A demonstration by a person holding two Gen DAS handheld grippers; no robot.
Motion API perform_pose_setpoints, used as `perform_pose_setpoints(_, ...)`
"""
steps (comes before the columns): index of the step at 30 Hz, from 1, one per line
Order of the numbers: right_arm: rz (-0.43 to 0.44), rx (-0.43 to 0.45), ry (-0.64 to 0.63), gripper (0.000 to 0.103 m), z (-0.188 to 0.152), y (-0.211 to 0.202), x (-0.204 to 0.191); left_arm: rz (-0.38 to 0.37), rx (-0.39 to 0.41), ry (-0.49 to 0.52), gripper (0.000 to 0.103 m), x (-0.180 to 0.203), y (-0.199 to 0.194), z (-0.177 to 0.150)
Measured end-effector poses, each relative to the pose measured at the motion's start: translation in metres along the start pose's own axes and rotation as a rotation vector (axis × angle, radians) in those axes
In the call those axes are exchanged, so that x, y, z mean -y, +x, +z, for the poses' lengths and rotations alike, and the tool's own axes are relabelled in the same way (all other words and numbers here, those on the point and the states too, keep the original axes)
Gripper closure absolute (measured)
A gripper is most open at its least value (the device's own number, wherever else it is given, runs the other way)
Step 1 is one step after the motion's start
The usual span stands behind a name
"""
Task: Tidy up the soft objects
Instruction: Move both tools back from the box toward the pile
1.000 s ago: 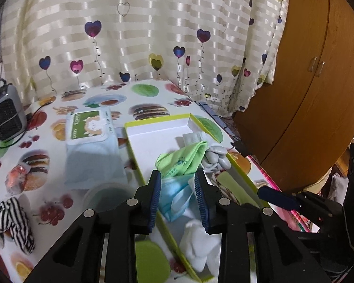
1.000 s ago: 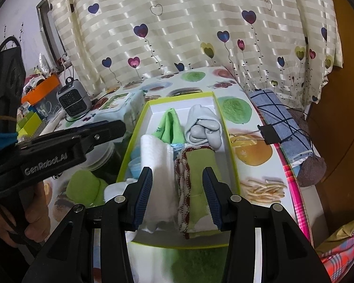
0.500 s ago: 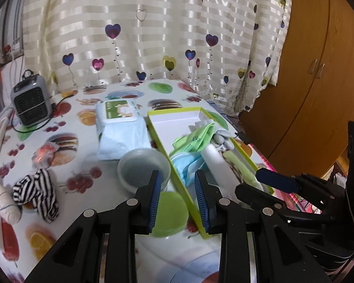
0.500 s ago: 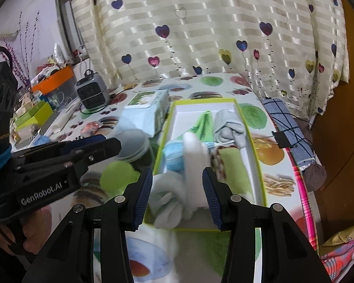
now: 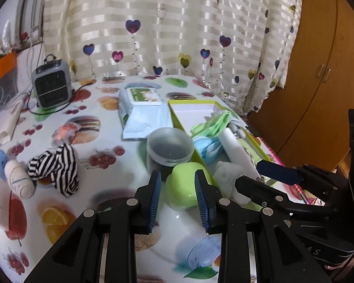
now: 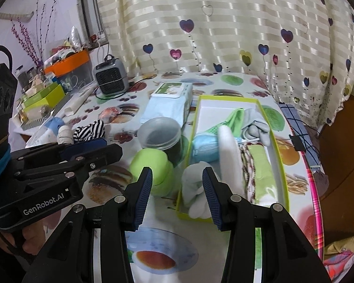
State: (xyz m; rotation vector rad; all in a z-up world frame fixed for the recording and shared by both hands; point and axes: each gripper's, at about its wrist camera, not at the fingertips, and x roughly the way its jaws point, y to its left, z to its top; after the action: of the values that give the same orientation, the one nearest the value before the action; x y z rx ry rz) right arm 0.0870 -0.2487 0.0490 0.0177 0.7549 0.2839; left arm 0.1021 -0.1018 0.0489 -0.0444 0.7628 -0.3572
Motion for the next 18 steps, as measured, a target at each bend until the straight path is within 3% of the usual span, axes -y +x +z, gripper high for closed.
perform_pose_setpoints(18, 0.06, -0.001, -0.079, 0.054, -0.003, 0.007, -0.036, 0.052, -0.017, -0.071, 0.075, -0.037, -0.011, -0.028)
